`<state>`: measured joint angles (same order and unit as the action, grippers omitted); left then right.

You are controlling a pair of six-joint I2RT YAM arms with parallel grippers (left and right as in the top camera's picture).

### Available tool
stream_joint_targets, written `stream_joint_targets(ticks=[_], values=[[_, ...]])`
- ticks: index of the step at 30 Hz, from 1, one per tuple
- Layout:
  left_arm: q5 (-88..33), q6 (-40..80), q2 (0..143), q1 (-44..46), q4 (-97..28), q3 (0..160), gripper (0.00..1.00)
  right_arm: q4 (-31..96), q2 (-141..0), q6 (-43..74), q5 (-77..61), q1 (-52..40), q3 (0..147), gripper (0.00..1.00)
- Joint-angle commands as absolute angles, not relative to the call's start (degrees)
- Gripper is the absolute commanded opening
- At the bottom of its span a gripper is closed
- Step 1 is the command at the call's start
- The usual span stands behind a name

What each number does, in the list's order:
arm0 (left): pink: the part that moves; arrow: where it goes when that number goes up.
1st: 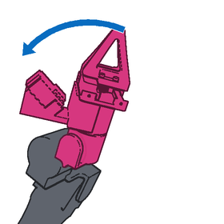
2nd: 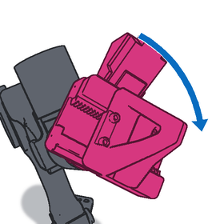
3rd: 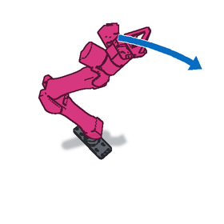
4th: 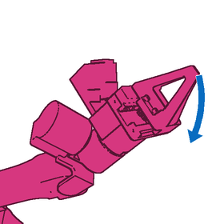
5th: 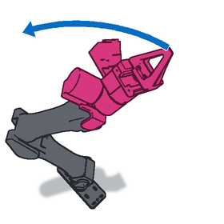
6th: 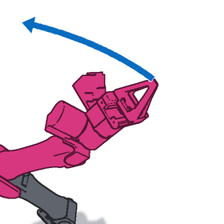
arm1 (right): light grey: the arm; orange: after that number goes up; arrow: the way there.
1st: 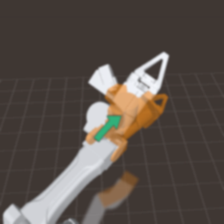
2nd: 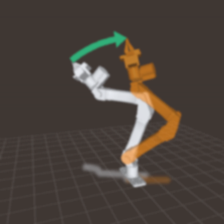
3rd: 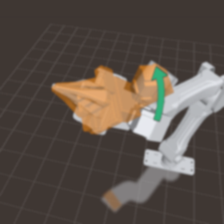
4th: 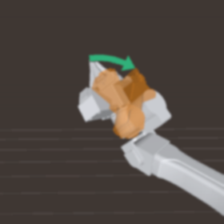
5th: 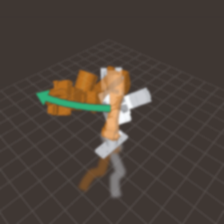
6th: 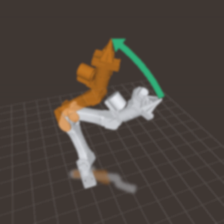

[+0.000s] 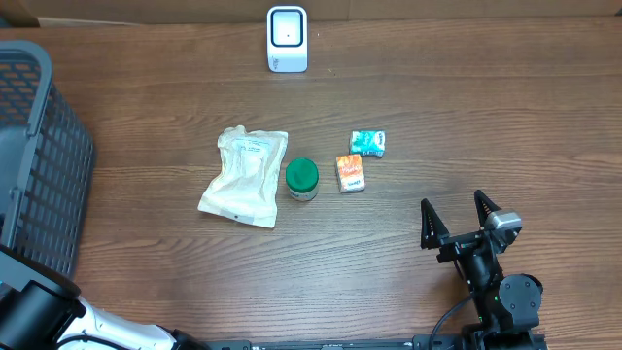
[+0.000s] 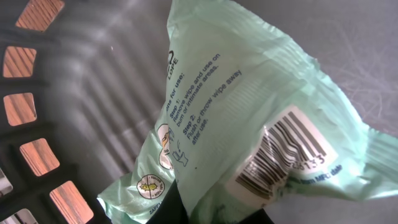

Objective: Scan the item barcode
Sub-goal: 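Grasp the pale green wet-wipes pack in the basket with the left gripper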

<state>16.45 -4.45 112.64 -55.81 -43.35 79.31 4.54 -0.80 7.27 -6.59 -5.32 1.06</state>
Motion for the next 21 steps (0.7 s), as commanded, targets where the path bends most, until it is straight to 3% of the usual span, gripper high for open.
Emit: stream_joint_targets(ticks=[1, 5, 14, 21], values=[[11.55, -2.11, 117.19, -55.75, -47.0, 78.63, 0.04, 4.29, -0.3, 7.09, -6.04, -5.41, 0.47, 1.0], [10.24, 2.13, 116.38, -55.11, -52.93, 85.27, 0.04, 4.27, -0.3, 7.09, -6.04, -5.41, 0.47, 1.0], [-7.55, 18.7, 106.83, -52.27, -65.73, 107.31, 0.04, 4.27, -0.3, 7.09, -6.04, -5.41, 0.47, 1.0], [-24.43, 26.22, 95.66, -49.74, -66.22, 120.11, 0.04, 4.29, -0.3, 7.09, -6.04, -5.41, 0.47, 1.0]])
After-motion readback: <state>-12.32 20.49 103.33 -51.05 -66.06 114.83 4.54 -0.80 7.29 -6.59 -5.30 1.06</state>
